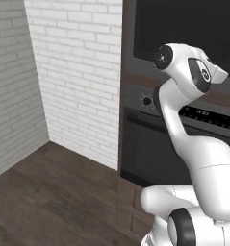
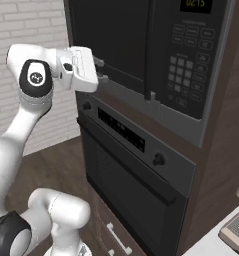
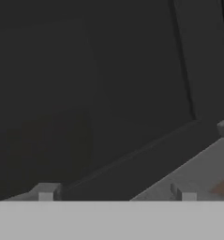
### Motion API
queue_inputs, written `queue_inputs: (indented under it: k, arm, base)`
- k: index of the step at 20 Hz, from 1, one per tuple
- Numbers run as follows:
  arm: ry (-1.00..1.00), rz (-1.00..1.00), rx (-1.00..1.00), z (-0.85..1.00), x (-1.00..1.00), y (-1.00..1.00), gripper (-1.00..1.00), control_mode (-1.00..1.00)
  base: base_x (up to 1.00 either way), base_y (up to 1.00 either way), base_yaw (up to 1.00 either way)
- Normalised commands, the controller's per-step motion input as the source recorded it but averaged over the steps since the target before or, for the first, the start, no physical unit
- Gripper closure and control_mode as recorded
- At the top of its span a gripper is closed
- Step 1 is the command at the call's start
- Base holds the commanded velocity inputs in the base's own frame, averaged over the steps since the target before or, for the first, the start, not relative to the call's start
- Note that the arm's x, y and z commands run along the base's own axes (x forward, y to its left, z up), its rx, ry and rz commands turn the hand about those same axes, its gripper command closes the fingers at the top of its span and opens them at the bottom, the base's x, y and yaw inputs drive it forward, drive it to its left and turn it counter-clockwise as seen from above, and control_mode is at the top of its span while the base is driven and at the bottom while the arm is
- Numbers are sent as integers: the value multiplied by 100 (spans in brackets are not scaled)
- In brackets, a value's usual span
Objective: Pick the avocado from the sink and place it in the bowl. Then pick the bowl and place it in the microwave. Then close the microwave door and press the start button.
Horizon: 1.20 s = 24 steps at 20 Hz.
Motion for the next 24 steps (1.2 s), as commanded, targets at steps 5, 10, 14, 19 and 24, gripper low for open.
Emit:
queue_inputs:
  k: [5, 10, 14, 19, 24]
  arm:
    - [0, 10, -6, 28, -100, 30, -100, -100]
    - [2, 17, -10, 0, -100, 21, 100, -100]
    - [5, 16, -11, 0, -100, 7, 100, -100]
    - [4, 4, -22, -22, -78, -3, 100, -100]
    - [1, 5, -5, -12, -6, -56, 100, -100]
  base:
    - [0, 0, 0]
    - [0, 0, 0]
    - [0, 0, 0]
    - [0, 0, 0]
    - [0, 0, 0]
